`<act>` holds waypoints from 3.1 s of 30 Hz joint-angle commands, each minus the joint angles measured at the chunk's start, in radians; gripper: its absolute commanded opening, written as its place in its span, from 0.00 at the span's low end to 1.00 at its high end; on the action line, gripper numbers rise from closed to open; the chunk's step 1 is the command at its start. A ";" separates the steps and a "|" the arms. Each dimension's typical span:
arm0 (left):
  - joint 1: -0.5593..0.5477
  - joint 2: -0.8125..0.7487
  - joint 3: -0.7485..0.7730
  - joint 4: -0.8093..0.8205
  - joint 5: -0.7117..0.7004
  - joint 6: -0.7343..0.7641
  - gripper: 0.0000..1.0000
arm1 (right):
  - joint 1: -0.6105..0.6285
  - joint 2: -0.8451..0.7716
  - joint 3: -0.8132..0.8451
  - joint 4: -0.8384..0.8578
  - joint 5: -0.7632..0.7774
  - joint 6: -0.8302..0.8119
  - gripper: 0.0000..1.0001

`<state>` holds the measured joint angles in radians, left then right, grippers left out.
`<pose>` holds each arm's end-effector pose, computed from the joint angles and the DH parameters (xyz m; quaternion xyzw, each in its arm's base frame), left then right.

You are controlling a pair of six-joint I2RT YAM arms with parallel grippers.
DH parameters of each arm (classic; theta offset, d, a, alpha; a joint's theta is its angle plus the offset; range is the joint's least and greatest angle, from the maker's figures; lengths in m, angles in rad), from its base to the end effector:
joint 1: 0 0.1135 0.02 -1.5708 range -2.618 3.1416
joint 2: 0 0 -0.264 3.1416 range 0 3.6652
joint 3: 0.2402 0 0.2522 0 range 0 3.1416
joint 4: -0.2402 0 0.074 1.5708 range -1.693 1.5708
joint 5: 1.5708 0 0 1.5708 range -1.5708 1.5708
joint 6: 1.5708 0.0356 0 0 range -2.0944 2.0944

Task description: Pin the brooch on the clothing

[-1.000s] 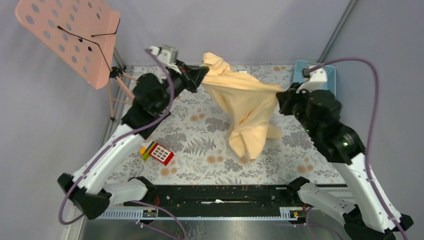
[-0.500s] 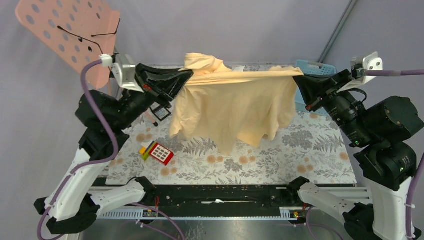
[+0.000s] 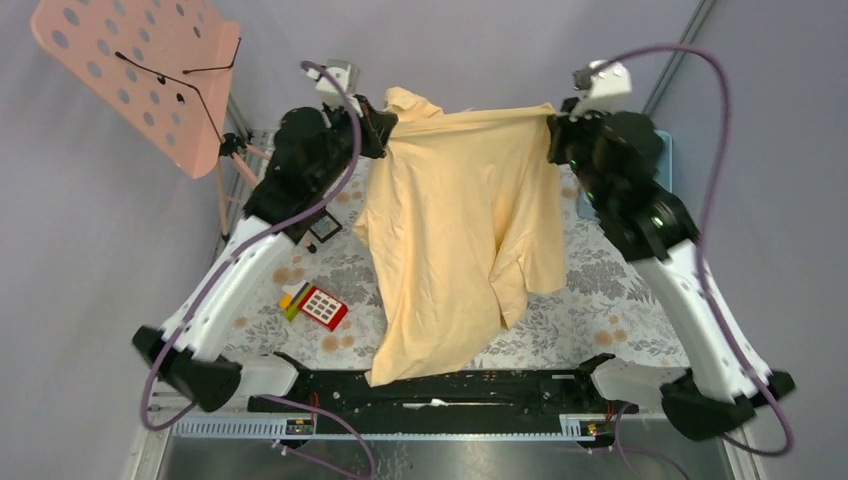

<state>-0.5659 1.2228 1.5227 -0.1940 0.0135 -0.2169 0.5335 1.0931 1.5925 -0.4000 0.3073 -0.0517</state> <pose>0.2152 -0.1373 0.5029 0.1210 0.6576 -0.2878 0.6856 0.1711 0.0885 0.5286 -0.0826 0.6677 0.0750 0.7360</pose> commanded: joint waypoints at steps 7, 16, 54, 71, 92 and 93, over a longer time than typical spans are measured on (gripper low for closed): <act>0.196 0.466 0.153 -0.027 -0.100 -0.103 0.40 | -0.237 0.553 0.159 0.039 -0.043 0.093 0.42; 0.184 0.372 -0.151 -0.027 0.001 -0.245 0.99 | -0.236 0.502 -0.057 -0.128 -0.169 0.205 0.99; -0.239 -0.095 -1.010 -0.244 -0.174 -0.567 0.70 | -0.026 -0.101 -1.043 -0.100 -0.432 0.614 0.47; -0.228 -0.030 -0.899 -0.118 -0.335 -0.569 0.00 | -0.023 -0.266 -0.686 -0.470 -0.280 0.503 0.00; -0.105 -0.074 -0.900 -0.097 -0.245 -0.524 0.00 | 0.008 0.084 -0.982 -0.007 -0.387 0.530 0.38; -0.102 -0.078 -0.894 -0.105 -0.246 -0.519 0.00 | 0.009 0.091 -0.950 -0.042 -0.383 0.516 0.25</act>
<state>-0.6830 1.1873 0.6128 -0.3214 -0.2356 -0.7490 0.5316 1.1442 0.5915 -0.4946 -0.0715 0.4965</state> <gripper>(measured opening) 0.014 0.473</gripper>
